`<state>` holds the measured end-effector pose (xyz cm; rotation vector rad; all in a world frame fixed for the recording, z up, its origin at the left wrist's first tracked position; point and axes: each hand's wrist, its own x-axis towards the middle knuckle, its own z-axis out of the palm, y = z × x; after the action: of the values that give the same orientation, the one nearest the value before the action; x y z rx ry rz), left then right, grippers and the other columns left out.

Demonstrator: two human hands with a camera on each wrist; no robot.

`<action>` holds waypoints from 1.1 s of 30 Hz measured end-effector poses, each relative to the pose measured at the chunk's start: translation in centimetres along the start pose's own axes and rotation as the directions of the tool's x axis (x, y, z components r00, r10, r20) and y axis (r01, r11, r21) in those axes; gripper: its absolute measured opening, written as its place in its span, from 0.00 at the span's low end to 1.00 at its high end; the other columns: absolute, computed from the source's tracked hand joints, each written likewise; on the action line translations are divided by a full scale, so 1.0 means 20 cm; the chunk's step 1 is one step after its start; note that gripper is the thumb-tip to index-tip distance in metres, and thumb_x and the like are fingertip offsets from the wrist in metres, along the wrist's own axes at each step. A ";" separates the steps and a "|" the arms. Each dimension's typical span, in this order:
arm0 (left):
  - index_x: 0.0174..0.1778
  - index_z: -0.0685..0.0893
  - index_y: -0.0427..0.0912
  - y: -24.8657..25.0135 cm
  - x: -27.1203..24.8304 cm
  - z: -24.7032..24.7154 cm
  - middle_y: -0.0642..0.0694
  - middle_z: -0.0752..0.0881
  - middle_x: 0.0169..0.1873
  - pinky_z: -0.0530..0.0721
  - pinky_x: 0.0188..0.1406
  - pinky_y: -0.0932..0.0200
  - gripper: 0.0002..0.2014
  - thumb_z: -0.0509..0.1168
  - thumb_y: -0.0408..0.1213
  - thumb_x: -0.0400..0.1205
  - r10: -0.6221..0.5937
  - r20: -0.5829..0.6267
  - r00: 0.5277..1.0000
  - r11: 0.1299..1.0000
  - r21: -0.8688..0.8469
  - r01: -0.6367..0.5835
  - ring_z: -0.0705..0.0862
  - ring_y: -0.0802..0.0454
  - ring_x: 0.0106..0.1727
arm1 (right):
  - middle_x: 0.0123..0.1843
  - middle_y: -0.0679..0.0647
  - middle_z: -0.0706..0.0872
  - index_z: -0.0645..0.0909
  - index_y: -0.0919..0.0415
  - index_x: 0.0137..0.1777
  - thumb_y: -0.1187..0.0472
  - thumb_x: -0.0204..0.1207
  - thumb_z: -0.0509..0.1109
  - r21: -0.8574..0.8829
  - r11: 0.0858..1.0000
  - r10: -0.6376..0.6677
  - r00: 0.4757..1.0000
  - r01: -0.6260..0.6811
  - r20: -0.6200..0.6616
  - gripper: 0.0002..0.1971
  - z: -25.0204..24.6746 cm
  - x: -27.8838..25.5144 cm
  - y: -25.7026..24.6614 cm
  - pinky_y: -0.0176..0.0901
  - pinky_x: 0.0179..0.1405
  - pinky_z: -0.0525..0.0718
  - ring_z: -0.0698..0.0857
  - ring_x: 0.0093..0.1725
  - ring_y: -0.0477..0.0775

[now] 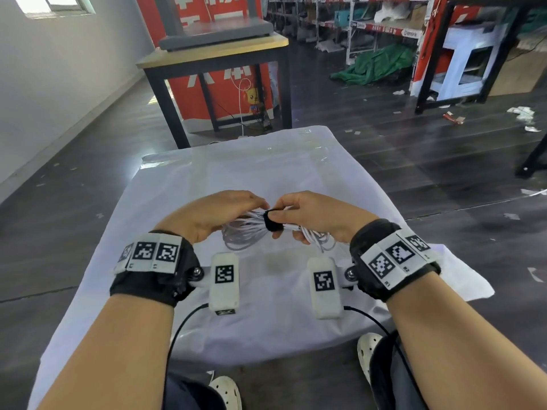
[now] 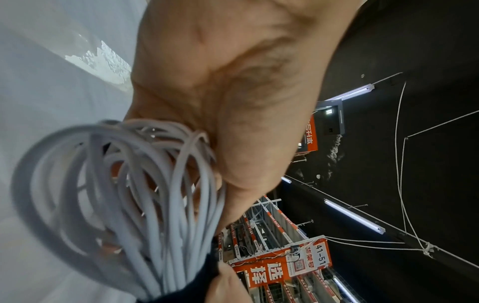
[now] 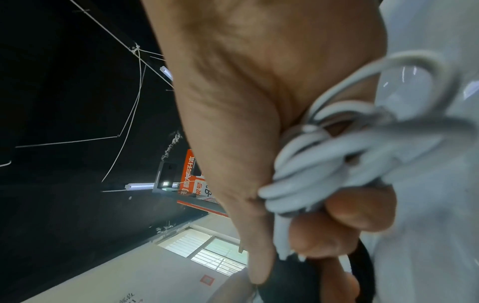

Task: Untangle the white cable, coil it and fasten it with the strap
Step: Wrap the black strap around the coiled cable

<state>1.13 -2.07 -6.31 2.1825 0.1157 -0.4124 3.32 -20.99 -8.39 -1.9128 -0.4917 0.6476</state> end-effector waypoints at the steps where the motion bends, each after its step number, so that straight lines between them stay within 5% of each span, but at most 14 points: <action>1: 0.56 0.86 0.52 0.01 -0.01 0.01 0.52 0.86 0.57 0.80 0.63 0.53 0.11 0.63 0.48 0.83 0.006 0.016 1.000 1.000 0.019 -0.007 0.84 0.53 0.60 | 0.44 0.53 0.91 0.81 0.60 0.52 0.52 0.81 0.67 -0.008 1.000 -0.005 1.000 0.005 0.005 0.11 0.00 0.00 0.00 0.37 0.27 0.75 0.76 0.23 0.46; 4: 0.64 0.81 0.53 0.02 -0.03 -0.01 0.50 0.85 0.59 0.81 0.54 0.62 0.12 0.61 0.42 0.85 0.013 0.082 0.997 1.000 0.020 -0.015 0.84 0.54 0.59 | 0.45 0.53 0.91 0.81 0.59 0.55 0.53 0.82 0.67 -0.028 0.999 -0.019 0.999 0.020 0.030 0.11 0.01 -0.01 -0.01 0.34 0.27 0.76 0.77 0.23 0.43; 8: 0.64 0.80 0.49 0.02 -0.04 -0.02 0.44 0.90 0.53 0.86 0.52 0.61 0.17 0.64 0.27 0.82 0.121 0.210 0.970 0.991 -0.077 -0.107 0.89 0.48 0.53 | 0.45 0.54 0.92 0.78 0.59 0.56 0.53 0.81 0.67 -0.115 0.993 -0.024 0.998 0.032 0.066 0.11 0.05 -0.01 -0.02 0.33 0.27 0.75 0.77 0.23 0.42; 12: 0.56 0.84 0.43 0.00 0.00 -0.01 0.41 0.89 0.45 0.87 0.49 0.60 0.10 0.67 0.28 0.80 0.124 0.050 0.991 0.966 -0.235 -0.109 0.88 0.48 0.45 | 0.45 0.56 0.91 0.72 0.59 0.56 0.52 0.81 0.67 -0.101 0.995 -0.017 0.999 0.021 0.043 0.12 0.07 -0.01 -0.03 0.34 0.27 0.75 0.76 0.21 0.40; 15: 0.51 0.87 0.42 -0.01 0.01 0.00 0.43 0.91 0.42 0.86 0.52 0.61 0.07 0.70 0.30 0.79 0.150 0.027 0.988 0.977 -0.157 -0.144 0.88 0.52 0.43 | 0.44 0.57 0.91 0.71 0.60 0.55 0.53 0.81 0.68 -0.092 0.995 -0.031 0.998 0.035 0.052 0.13 0.07 -0.01 -0.03 0.38 0.30 0.76 0.76 0.22 0.42; 18: 0.47 0.89 0.39 0.00 0.01 0.00 0.39 0.91 0.42 0.88 0.49 0.62 0.06 0.69 0.27 0.79 0.190 -0.123 0.974 0.968 -0.140 -0.207 0.90 0.51 0.42 | 0.45 0.58 0.92 0.71 0.60 0.55 0.53 0.81 0.68 -0.097 0.994 -0.048 0.996 0.054 0.070 0.13 0.08 0.00 -0.03 0.41 0.32 0.76 0.77 0.23 0.44; 23: 0.44 0.90 0.41 -0.01 0.03 0.00 0.40 0.91 0.38 0.87 0.39 0.68 0.06 0.71 0.26 0.78 0.230 -0.400 0.887 0.953 -0.094 -0.289 0.90 0.57 0.36 | 0.46 0.51 0.93 0.72 0.58 0.57 0.46 0.80 0.67 -0.202 0.979 -0.029 0.999 0.038 0.045 0.17 0.08 0.00 -0.05 0.40 0.30 0.75 0.78 0.27 0.49; 28: 0.41 0.89 0.42 0.02 0.02 0.00 0.41 0.91 0.39 0.86 0.42 0.66 0.08 0.68 0.25 0.79 0.298 -0.477 0.827 0.907 -0.128 -0.401 0.91 0.52 0.44 | 0.49 0.55 0.92 0.80 0.59 0.55 0.46 0.81 0.65 -0.325 0.944 -0.019 0.992 0.060 0.127 0.16 0.10 -0.01 -0.05 0.39 0.27 0.71 0.74 0.32 0.54; 33: 0.41 0.87 0.42 0.10 -0.03 0.02 0.43 0.91 0.40 0.85 0.43 0.67 0.09 0.66 0.24 0.80 0.377 -0.550 0.745 0.788 -0.233 -0.571 0.90 0.53 0.47 | 0.44 0.61 0.88 0.87 0.57 0.43 0.42 0.80 0.64 -0.283 0.959 0.016 0.992 0.020 0.124 0.19 0.08 0.02 -0.02 0.48 0.39 0.70 0.71 0.37 0.57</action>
<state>1.00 -3.51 -4.87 1.7756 -0.1027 0.4339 2.59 -19.48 -8.68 -2.1481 -0.6973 0.7295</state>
